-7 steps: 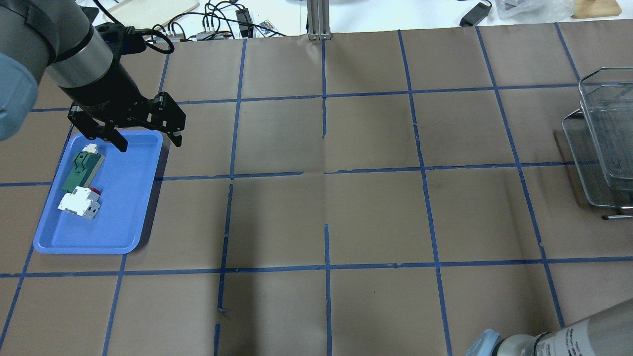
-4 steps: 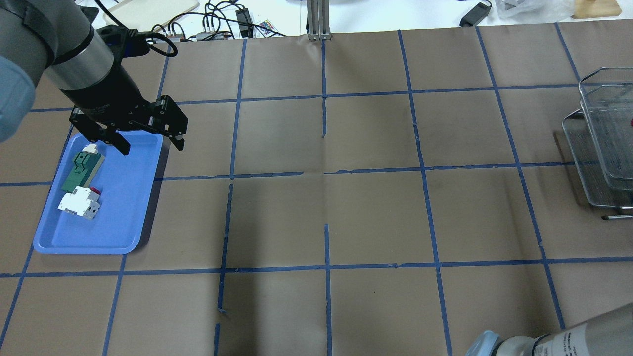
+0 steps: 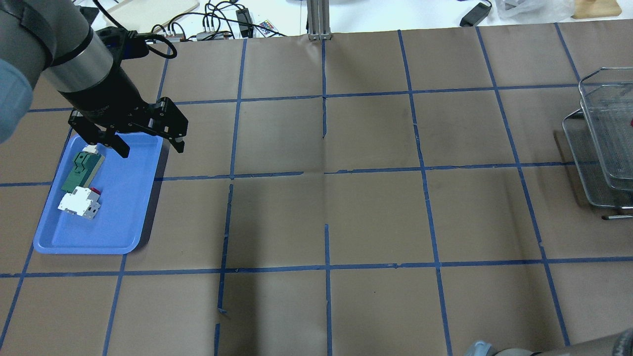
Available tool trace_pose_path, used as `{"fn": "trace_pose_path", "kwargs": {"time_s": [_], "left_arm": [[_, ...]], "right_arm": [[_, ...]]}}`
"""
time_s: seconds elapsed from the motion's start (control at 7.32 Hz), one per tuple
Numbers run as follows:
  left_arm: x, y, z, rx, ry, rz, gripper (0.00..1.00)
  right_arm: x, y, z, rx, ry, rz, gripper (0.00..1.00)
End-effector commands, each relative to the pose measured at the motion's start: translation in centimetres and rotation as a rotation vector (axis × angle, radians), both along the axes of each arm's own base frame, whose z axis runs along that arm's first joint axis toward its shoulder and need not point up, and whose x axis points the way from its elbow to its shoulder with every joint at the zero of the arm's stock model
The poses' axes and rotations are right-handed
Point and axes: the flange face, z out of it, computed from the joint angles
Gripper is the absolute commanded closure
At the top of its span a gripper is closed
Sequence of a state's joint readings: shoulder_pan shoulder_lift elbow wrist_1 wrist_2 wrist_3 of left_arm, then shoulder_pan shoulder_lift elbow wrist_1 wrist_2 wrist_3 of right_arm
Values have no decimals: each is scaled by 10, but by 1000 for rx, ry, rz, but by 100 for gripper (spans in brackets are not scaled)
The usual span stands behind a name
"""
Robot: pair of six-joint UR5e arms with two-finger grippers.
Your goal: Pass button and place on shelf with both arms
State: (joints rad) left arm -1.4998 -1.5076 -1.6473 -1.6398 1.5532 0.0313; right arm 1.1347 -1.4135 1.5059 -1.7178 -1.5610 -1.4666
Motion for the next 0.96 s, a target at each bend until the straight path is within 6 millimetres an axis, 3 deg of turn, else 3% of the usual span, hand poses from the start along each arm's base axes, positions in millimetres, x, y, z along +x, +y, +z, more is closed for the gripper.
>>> {"fn": "trace_pose_path", "kwargs": {"time_s": [0.0, 0.14, 0.27, 0.55, 0.68, 0.82], "left_arm": [[0, -1, 5, -10, -2, 0, 0], [0, 1, 0, 1, -4, -3, 0], [0, 3, 3, -6, 1, -3, 0], [0, 5, 3, -4, -1, -6, 0], [-1, 6, 2, 11, 1, -9, 0], [-1, 6, 2, 13, 1, -11, 0]], "right_arm": [[148, 6, 24, -26, -14, -103, 4], [195, 23, 35, -10, -42, -221, 4], [224, 41, 50, -23, -46, -360, 0], [235, 48, 62, -18, -80, -671, 0], [235, 47, 60, -14, -91, -875, 0], [236, 47, 54, 0, -88, -935, 0]]}}
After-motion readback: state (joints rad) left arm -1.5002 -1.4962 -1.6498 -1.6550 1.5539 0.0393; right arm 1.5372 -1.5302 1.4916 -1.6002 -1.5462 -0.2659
